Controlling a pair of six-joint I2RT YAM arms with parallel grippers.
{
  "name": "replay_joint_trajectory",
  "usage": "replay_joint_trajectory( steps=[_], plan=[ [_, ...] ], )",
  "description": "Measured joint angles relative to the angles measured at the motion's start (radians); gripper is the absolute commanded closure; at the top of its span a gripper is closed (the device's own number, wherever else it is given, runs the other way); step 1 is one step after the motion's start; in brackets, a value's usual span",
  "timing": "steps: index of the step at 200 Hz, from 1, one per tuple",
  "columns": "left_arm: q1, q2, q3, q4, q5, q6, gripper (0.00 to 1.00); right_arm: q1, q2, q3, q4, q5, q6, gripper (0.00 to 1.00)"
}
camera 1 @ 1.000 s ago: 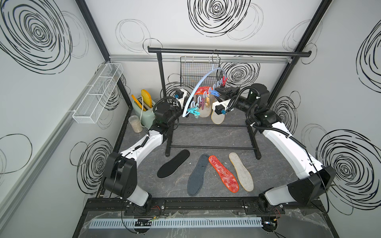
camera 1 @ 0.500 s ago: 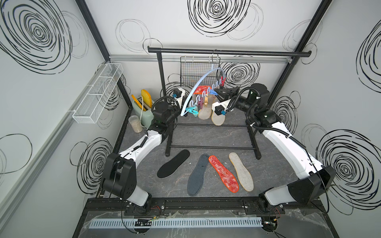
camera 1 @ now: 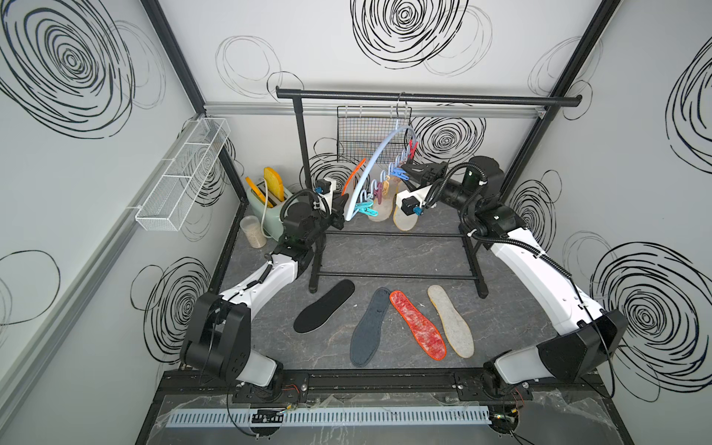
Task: Take the shoe insoles off the hanger
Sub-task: Open the clamp at the hanger, then move the insole to the center of the board.
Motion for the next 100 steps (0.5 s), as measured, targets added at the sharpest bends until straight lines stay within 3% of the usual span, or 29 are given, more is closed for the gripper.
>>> replay_joint_trajectory(
  steps=[8, 39, 54, 100],
  plan=[
    [0.003, -0.009, -0.035, 0.000, -0.014, -0.022, 1.00, 0.000, 0.000, -0.005, 0.003, -0.001, 0.001, 0.58],
    [0.009, -0.044, -0.095, -0.022, -0.043, -0.108, 1.00, 0.000, -0.001, -0.019, 0.032, -0.008, 0.008, 0.18],
    [0.008, -0.084, -0.121, -0.021, -0.051, -0.140, 1.00, 0.000, -0.004, -0.034, 0.053, -0.011, 0.024, 0.05],
    [-0.023, -0.242, -0.220, -0.064, -0.082, -0.260, 1.00, -0.024, -0.115, -0.192, 0.161, -0.030, 0.175, 0.00]
  ],
)
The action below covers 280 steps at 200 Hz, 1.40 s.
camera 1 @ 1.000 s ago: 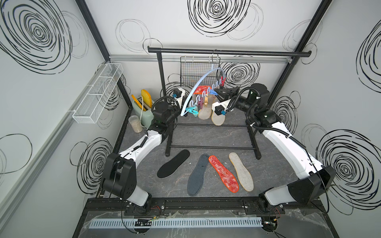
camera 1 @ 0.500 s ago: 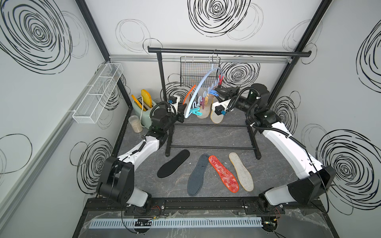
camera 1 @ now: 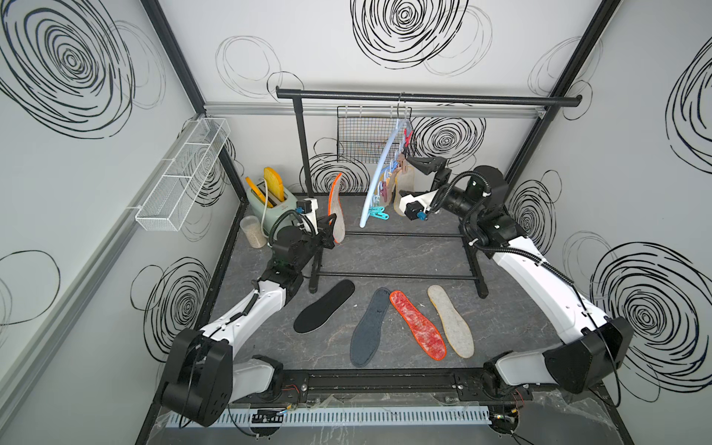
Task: Take the shoe insoles off the hanger
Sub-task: Move the insole to the center of the board.
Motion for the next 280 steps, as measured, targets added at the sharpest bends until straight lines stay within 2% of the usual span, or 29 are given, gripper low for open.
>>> replay_joint_trajectory(
  steps=[29, 64, 97, 121, 147, 184, 217, 247, 280],
  plan=[
    [-0.045, -0.050, -0.049, -0.109, 0.011, -0.102, 0.98, -0.048, -0.220, -0.302, 0.202, -0.029, 0.258, 0.02],
    [-0.117, -0.131, -0.154, -0.288, 0.076, -0.203, 1.00, -0.052, -0.473, -0.616, 0.371, -0.033, 0.584, 0.05],
    [-0.230, -0.253, -0.299, -0.317, 0.157, -0.361, 1.00, -0.030, -0.616, -0.757, 0.439, 0.027, 0.844, 0.06],
    [-0.342, -0.264, -0.361, -0.296, 0.168, -0.473, 1.00, -0.024, -0.708, -0.816, 0.448, 0.081, 0.970, 0.05],
    [-0.445, -0.198, -0.377, -0.208, 0.159, -0.550, 1.00, -0.022, -0.781, -0.844, 0.440, 0.115, 1.023, 0.05],
    [-0.518, 0.063, -0.325, -0.099, 0.157, -0.586, 1.00, -0.022, -0.810, -0.844, 0.430, 0.130, 1.048, 0.05],
    [-0.540, 0.230, -0.316, -0.004, 0.171, -0.620, 1.00, -0.020, -0.809, -0.844, 0.393, 0.137, 1.046, 0.05],
    [-0.565, 0.296, -0.290, 0.011, 0.183, -0.620, 1.00, -0.017, -0.806, -0.844, 0.380, 0.143, 1.043, 0.05],
    [-0.491, 0.304, -0.303, 0.036, 0.203, -0.611, 1.00, -0.011, -0.799, -0.844, 0.364, 0.143, 1.042, 0.05]
  ],
)
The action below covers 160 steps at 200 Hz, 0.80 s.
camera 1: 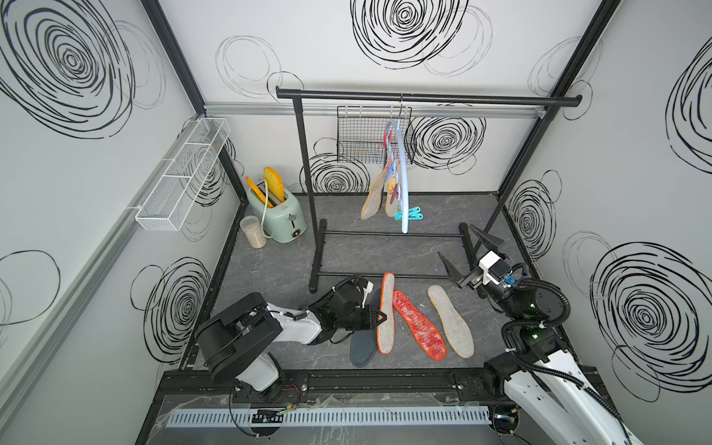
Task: Take the shoe insoles off the hanger
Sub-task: Move the insole to the center of the board.
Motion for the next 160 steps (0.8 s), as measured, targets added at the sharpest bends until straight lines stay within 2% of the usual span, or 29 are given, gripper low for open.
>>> replay_joint_trajectory(
  steps=[28, 53, 104, 135, 160],
  plan=[
    [0.100, -0.012, -0.074, 0.007, 0.023, 0.017, 1.00, 0.003, 0.000, 0.000, -0.002, 0.005, -0.002, 0.05],
    [0.153, -0.061, -0.128, -0.014, 0.050, 0.044, 1.00, 0.003, 0.006, 0.000, -0.002, 0.005, -0.002, 0.05],
    [0.307, -0.298, -0.185, -0.201, 0.067, 0.144, 1.00, 0.005, 0.018, 0.000, -0.002, 0.001, 0.002, 0.05],
    [0.314, -0.407, -0.176, -0.292, 0.060, 0.181, 1.00, 0.005, 0.019, 0.000, -0.001, -0.002, 0.006, 0.05],
    [0.237, -0.453, -0.127, -0.346, 0.050, 0.188, 1.00, 0.005, 0.021, 0.000, -0.001, -0.003, 0.009, 0.04]
  ],
)
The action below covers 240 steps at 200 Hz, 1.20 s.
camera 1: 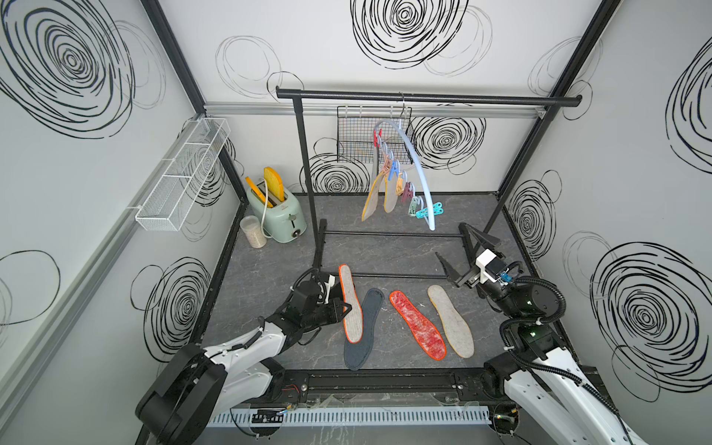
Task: Take the shoe insoles off the hanger
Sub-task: Move the insole to the center of the board.
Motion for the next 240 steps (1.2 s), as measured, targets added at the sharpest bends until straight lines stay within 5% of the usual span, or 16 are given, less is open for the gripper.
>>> replay_joint_trajectory(
  steps=[27, 66, 120, 176, 240],
  plan=[
    [-0.149, 0.026, 0.098, 0.021, -0.002, -0.010, 1.00, 0.000, 0.000, 0.000, 0.000, 0.000, 0.001, 0.04],
    [-0.299, 0.251, 0.206, 0.097, -0.014, -0.039, 1.00, 0.000, -0.003, 0.000, -0.002, 0.001, 0.003, 0.04],
    [-0.336, 0.520, 0.230, 0.201, -0.035, -0.114, 1.00, 0.007, -0.019, 0.000, -0.019, 0.001, 0.003, 0.04],
    [-0.408, 0.750, 0.413, 0.285, -0.040, -0.157, 1.00, 0.017, -0.020, 0.000, -0.028, 0.001, 0.000, 0.03],
    [-0.413, 0.743, 0.421, 0.298, -0.055, -0.159, 1.00, 0.026, -0.021, 0.000, -0.029, 0.004, -0.011, 0.03]
  ],
)
